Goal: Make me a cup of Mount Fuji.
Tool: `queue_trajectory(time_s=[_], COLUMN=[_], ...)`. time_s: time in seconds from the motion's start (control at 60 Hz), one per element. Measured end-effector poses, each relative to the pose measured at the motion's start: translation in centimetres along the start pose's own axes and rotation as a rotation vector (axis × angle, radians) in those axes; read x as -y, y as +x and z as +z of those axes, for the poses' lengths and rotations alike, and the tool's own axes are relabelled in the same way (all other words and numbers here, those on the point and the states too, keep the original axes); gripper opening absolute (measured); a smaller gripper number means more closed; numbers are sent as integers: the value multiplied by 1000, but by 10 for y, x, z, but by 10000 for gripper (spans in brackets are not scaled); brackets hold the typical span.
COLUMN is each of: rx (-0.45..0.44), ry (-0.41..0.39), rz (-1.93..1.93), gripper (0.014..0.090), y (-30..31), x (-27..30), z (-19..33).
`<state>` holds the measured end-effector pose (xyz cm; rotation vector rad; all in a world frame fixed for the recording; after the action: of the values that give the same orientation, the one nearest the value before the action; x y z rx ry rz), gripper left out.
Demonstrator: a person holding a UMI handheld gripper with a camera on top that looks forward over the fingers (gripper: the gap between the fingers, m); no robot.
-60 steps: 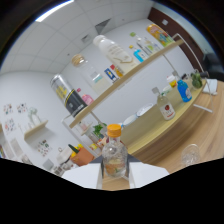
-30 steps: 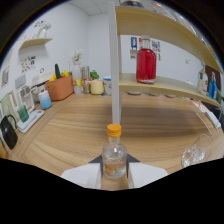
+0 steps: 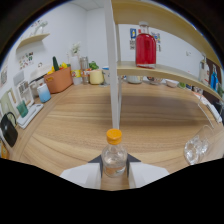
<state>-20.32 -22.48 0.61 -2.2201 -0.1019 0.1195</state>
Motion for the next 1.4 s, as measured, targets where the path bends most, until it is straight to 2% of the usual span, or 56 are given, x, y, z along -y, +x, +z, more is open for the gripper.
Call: queue_trajectory(time_s=[0.1,0.167,0.217,0.267,0.433,0.533,0.683,0.783,0.883,1.05,1.2,1.4], rx=[15,38,62,89,86,55,-32,-83,-125,-148,-136,-116], ry=[8,-5,-23,-12,114,194,215,164,176,282,359,368], rz=[-27,-39,-40,-37,-56,-74,-77,-50,-22,-1,22,16], gripper=[444,545,739,865,861,861,858,861,865,864,860,729], y=[-3,-7,-10,-14,17,57,132,182,226,275,303,326], x=[-1,-5,-6,-1,42,62,52,39,50,115,170,202], z=[-7,-12,-21,-32,-93,-128,-153,-157,-163,-163,-142,-90])
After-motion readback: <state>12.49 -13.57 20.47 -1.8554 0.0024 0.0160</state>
